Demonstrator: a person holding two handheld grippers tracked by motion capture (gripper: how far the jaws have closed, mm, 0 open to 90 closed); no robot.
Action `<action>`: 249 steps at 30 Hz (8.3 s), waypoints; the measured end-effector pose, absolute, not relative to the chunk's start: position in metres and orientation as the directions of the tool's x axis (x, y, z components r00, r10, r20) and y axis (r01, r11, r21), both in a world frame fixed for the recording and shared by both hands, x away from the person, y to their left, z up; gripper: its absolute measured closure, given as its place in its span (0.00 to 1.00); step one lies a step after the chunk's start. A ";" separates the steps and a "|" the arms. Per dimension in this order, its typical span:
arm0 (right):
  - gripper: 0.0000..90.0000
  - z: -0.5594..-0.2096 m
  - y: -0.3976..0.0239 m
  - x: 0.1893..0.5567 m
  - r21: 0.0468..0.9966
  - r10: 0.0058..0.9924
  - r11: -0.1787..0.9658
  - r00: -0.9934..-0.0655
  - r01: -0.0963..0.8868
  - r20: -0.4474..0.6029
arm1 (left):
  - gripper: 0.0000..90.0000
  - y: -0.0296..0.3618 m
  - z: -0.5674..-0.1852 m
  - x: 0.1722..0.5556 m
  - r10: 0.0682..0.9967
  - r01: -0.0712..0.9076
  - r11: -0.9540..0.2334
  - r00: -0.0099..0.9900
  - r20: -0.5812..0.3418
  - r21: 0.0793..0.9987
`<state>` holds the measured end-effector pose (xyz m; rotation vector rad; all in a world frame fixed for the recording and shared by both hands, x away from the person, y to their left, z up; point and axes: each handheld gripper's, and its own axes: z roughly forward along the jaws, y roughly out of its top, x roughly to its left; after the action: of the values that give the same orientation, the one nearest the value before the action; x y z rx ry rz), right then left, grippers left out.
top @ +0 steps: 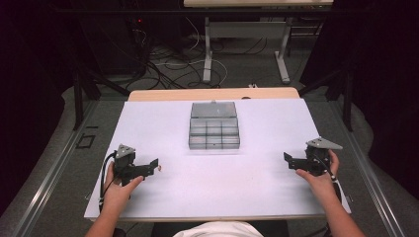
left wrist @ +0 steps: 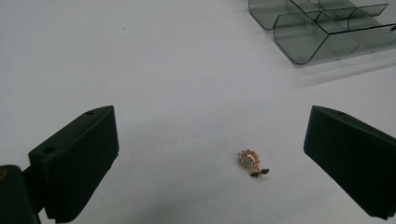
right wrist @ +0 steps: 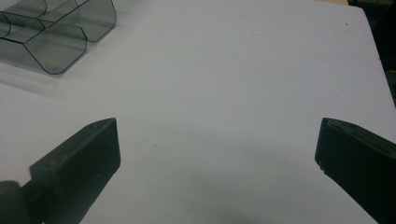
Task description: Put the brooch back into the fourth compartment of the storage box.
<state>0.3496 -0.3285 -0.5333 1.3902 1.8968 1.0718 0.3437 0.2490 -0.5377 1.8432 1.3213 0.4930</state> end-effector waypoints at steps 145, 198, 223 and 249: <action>0.16 -0.538 -0.328 0.350 0.835 0.930 0.148 -0.362 0.530 0.064 | 0.85 0.227 -0.544 0.379 0.882 0.885 -0.103 0.293 -0.370 0.454; 0.16 -0.539 -0.328 0.350 0.837 0.930 0.146 -0.362 0.528 0.066 | 0.87 0.228 -0.531 0.372 0.903 0.840 -0.110 0.308 -0.300 0.532; 0.16 -0.539 -0.328 0.350 0.833 0.925 0.150 -0.373 0.532 0.071 | 0.87 0.213 -0.522 0.359 0.923 0.762 -0.176 0.348 -0.165 0.623; 0.16 -0.539 -0.326 0.350 0.835 0.926 0.148 -0.371 0.529 0.071 | 0.87 0.187 -0.518 0.347 0.881 0.727 -0.234 0.439 -0.174 0.646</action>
<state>0.3499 -0.3261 -0.5389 1.3855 1.9652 1.1256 0.3471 0.1867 -0.5177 2.0237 1.3463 0.2962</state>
